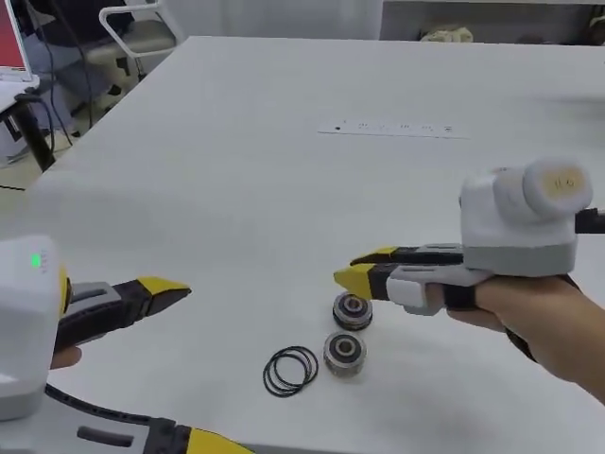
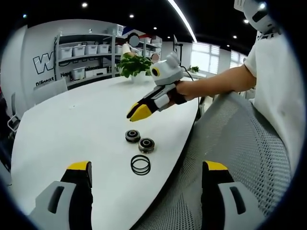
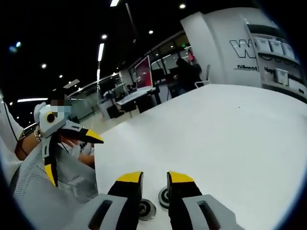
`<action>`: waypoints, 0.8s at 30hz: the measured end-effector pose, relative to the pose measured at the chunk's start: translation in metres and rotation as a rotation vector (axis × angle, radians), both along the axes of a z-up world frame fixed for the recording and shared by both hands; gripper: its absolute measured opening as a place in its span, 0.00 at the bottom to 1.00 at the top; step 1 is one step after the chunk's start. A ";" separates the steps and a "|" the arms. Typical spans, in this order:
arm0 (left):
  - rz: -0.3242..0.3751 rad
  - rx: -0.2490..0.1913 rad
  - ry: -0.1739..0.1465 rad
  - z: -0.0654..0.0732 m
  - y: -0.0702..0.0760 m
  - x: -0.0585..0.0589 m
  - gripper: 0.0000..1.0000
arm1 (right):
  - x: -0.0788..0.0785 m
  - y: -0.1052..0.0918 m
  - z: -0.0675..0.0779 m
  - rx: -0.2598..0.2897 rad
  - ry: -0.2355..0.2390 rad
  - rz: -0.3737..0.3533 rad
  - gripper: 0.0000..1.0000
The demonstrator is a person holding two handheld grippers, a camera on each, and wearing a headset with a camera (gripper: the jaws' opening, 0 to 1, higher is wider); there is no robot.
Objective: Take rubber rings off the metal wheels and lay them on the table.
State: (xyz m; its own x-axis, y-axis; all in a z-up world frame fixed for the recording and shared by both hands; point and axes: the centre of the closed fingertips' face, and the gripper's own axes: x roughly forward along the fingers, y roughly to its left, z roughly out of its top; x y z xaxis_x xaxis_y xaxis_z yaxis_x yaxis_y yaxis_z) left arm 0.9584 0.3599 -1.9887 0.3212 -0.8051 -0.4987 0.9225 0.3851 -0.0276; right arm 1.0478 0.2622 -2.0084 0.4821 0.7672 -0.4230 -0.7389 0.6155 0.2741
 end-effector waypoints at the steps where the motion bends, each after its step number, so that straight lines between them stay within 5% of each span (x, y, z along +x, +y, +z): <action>1: -0.005 0.003 -0.010 0.001 0.000 0.000 0.93 | 0.000 -0.001 -0.002 -0.012 -0.008 0.005 0.18; 11: -0.092 -0.033 -0.087 0.030 -0.018 0.004 0.88 | 0.004 -0.021 -0.027 -0.123 -0.009 -0.008 0.17; 20: -0.152 -0.020 -0.165 0.056 -0.031 0.032 0.86 | -0.003 -0.028 -0.045 -0.198 0.015 0.018 0.18; 24: -0.183 0.034 -0.218 0.065 -0.039 0.049 0.84 | -0.007 -0.032 -0.056 -0.245 0.038 0.026 0.18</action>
State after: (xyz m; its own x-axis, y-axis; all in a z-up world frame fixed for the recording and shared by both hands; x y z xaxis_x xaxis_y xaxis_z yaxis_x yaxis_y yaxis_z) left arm 1.0072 0.3207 -1.9239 0.2744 -0.8435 -0.4618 0.9595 0.2086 0.1892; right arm 1.0412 0.2299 -2.0641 0.4435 0.6517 -0.6153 -0.7476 0.6477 0.1472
